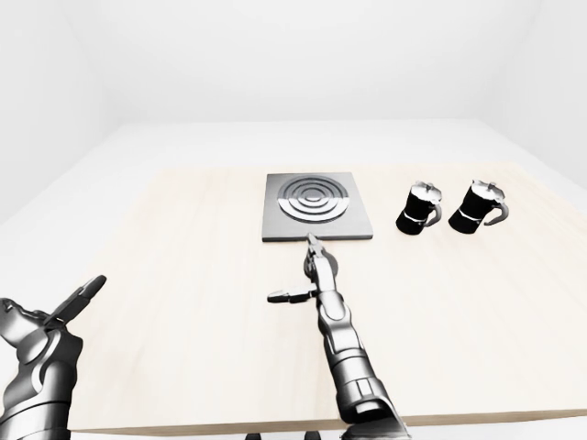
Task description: Turn off the stove.
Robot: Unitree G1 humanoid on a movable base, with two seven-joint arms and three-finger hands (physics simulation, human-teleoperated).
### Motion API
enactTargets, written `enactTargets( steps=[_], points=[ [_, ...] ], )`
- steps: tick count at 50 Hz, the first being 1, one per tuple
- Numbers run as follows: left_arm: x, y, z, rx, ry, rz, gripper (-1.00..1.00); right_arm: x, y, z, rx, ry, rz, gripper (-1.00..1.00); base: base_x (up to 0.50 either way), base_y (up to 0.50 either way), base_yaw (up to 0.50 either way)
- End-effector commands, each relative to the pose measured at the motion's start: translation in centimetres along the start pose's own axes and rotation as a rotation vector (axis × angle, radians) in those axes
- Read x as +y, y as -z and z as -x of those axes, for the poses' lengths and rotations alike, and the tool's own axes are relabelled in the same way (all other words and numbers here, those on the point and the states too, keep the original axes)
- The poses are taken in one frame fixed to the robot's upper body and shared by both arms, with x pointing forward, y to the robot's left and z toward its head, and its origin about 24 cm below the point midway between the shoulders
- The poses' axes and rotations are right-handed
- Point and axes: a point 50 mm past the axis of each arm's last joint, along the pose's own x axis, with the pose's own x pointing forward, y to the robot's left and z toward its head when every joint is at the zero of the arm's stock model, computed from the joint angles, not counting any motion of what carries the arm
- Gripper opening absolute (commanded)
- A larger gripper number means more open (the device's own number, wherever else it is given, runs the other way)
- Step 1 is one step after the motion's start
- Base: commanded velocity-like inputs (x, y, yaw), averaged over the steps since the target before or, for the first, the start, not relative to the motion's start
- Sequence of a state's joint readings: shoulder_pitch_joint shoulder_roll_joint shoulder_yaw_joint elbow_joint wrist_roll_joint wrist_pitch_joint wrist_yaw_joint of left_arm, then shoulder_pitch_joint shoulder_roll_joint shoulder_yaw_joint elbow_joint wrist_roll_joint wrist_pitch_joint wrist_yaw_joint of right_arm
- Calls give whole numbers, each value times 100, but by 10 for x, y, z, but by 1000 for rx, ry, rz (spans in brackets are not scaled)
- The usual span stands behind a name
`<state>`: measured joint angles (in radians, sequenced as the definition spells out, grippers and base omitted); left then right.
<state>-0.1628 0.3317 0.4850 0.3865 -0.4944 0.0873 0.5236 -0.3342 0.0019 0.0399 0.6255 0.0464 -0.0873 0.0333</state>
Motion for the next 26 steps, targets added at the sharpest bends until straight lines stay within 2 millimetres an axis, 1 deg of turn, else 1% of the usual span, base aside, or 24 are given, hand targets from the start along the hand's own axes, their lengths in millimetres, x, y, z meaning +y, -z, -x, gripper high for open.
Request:
enactTargets(
  steps=[1,4,5,9,11,12,13,14,15,16,17,19,20,21,22,23,24,26],
  points=[
    [-1,2,0,6,0,-7,100,-90,-30,-23,36,250,11,100,0,0,0],
    [0,-3,1,-14,5,5,100,-102,-52,-25,-28,282,38,100,0,0,0],
    [0,-3,1,-12,4,5,100,-110,-65,-24,-72,297,39,100,0,0,0],
    [0,-4,1,-14,3,8,100,-121,-87,-25,-94,306,72,100,0,0,0],
    [0,0,0,0,-2,-2,100,-128,-107,-22,-104,327,111,100,1,0,0],
    [0,1,-1,5,-3,-5,100,-129,-120,-19,-147,330,136,100,1,0,0],
    [0,1,0,5,-2,-5,100,-130,-132,-16,-195,335,157,100,0,0,0],
    [0,0,0,-1,0,-1,100,-129,-156,-10,-291,326,198,100,1,0,0],
    [-1,2,0,6,-2,-5,100,-127,-167,-6,-338,321,218,100,0,0,0],
    [-1,2,-1,7,-2,-6,100,-127,-168,-6,-343,320,220,100,0,0,0],
    [0,0,0,-1,1,-3,100,-124,-188,0,-413,307,266,100,0,0,0],
    [0,0,0,1,0,-3,100,-121,-208,6,-486,296,308,100,0,0,0],
    [0,1,0,2,-1,-4,100,-119,-215,8,-510,289,323,100,0,0,0],
    [1,-1,1,-6,1,2,100,-115,-231,13,-565,275,356,100,0,0,0],
    [1,-1,1,-7,2,2,100,-114,-232,14,-569,274,359,100,0,0,0],
    [1,-2,1,-10,3,4,100,-111,-244,18,-615,266,389,100,0,0,0],
    [1,-2,1,-11,3,4,100,-110,-245,19,-618,265,392,100,0,0,0],
    [1,-5,2,-22,6,11,100,-105,-257,23,-659,249,421,100,0,0,0]
  ],
)
